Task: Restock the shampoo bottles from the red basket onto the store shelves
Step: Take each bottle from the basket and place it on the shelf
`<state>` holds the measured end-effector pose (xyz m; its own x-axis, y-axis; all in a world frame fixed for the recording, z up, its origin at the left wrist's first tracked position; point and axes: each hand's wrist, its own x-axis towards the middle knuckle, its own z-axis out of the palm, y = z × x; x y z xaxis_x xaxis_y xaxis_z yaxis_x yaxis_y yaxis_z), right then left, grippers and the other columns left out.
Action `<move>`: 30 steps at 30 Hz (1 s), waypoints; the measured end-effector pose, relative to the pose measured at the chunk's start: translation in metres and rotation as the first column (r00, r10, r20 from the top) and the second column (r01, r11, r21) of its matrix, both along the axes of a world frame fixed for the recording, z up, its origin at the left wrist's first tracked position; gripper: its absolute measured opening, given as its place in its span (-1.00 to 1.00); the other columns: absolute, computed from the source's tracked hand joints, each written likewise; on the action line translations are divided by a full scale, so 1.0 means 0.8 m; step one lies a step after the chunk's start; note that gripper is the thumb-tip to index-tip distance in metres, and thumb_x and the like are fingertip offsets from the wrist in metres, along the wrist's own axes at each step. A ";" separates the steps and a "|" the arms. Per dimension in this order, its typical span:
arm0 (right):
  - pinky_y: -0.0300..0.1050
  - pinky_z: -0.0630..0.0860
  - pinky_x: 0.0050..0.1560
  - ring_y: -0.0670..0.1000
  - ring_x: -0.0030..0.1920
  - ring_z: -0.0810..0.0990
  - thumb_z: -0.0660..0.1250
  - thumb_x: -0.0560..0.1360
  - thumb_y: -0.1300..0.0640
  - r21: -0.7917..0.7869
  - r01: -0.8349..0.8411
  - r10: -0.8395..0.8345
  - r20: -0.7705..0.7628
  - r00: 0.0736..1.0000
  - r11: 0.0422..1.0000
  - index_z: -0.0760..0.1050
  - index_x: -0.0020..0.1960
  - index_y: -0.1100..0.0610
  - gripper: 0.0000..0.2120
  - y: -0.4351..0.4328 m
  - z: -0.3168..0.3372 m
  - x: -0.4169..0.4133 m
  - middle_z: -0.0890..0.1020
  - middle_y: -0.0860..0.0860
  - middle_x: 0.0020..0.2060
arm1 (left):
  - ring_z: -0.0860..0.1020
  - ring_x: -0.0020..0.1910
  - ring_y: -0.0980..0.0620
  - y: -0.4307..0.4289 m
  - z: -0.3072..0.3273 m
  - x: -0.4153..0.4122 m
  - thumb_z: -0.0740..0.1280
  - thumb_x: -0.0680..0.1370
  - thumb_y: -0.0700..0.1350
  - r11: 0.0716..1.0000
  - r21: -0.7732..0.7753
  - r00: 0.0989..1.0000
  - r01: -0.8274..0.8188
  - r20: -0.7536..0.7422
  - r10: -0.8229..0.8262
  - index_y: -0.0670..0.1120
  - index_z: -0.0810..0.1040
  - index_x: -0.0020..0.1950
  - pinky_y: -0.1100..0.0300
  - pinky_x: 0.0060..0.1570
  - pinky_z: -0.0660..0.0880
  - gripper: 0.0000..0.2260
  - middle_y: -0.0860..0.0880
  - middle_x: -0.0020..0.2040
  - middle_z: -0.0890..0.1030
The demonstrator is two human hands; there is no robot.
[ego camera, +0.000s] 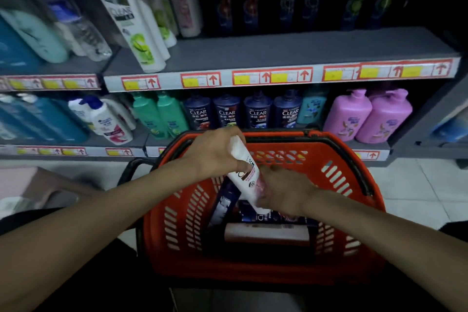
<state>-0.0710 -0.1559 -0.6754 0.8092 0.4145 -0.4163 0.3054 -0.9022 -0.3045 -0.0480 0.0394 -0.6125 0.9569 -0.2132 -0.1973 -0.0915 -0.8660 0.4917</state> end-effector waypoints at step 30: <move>-0.10 0.61 -0.10 -0.01 -0.04 0.73 0.53 0.40 0.13 0.633 0.632 -0.343 -0.531 0.775 0.447 0.65 0.17 0.01 -0.66 0.025 0.045 0.030 0.75 -0.01 -0.03 | 0.74 -0.03 -0.07 0.051 0.012 0.022 0.28 0.58 0.33 0.493 -0.637 0.805 -0.593 -0.474 0.356 -0.05 0.69 0.12 -0.02 0.13 0.65 -0.52 -0.06 -0.06 0.77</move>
